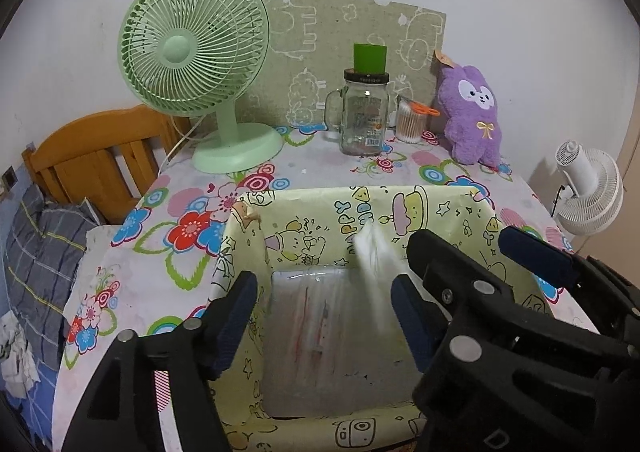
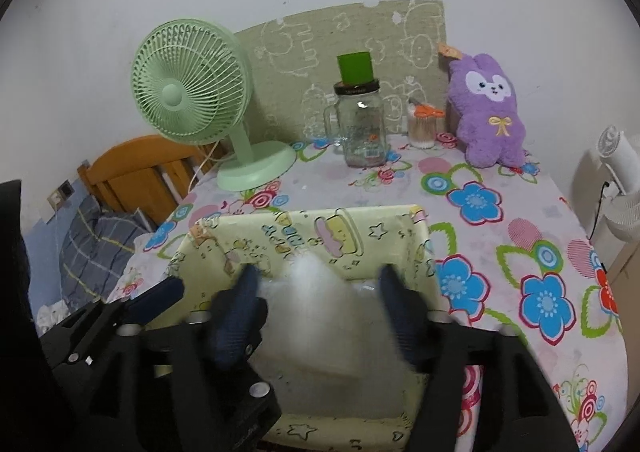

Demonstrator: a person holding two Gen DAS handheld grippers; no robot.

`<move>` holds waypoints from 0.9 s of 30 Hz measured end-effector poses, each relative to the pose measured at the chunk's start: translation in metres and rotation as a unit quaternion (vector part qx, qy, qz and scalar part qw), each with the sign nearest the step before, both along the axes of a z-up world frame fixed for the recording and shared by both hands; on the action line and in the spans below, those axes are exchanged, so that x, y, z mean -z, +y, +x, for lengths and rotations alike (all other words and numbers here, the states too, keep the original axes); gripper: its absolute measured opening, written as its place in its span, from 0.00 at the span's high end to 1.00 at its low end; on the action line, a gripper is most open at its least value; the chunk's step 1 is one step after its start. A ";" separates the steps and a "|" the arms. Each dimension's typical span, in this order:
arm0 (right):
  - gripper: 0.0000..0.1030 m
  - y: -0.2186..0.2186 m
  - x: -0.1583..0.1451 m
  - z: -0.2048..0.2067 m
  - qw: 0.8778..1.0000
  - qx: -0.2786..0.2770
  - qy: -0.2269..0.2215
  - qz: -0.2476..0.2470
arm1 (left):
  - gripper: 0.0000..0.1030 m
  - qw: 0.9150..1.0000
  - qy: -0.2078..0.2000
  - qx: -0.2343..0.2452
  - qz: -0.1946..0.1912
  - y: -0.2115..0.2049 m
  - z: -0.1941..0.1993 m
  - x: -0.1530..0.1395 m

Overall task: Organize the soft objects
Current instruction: 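Lower both items into the basket and open both grippers, then withdraw both grippers from the basket back toward the remaining pile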

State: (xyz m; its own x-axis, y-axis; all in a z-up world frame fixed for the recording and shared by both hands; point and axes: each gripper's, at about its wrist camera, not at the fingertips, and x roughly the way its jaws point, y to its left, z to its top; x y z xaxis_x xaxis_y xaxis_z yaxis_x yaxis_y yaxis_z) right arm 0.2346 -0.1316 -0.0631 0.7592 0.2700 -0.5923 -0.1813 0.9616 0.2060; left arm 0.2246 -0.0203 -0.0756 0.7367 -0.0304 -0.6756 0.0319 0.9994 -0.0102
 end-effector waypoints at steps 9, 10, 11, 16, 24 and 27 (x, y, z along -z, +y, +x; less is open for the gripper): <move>0.17 -0.002 -0.014 -0.012 1.000 0.010 -0.015 -0.005 | 0.18 1.000 -0.020 -0.001 -0.009 0.001 -0.014 -0.014; 0.16 -0.002 -0.017 -0.015 1.000 0.010 -0.018 -0.006 | 0.17 1.000 -0.022 0.001 -0.012 0.001 -0.016 -0.016; 0.16 -0.002 -0.019 -0.017 1.000 0.011 -0.020 -0.006 | 0.15 1.000 -0.026 0.001 -0.015 0.001 -0.019 -0.019; 0.09 -0.004 -0.032 -0.033 0.999 0.021 -0.038 -0.016 | 0.08 0.999 -0.043 0.001 -0.017 0.001 -0.032 -0.029; 0.05 -0.007 -0.047 -0.058 0.998 0.027 -0.053 -0.022 | 0.02 0.998 -0.066 0.000 -0.008 0.000 -0.057 -0.043; 0.01 -0.007 -0.052 -0.069 0.997 0.030 -0.062 -0.027 | 0.00 0.997 -0.075 0.002 -0.010 0.001 -0.066 -0.047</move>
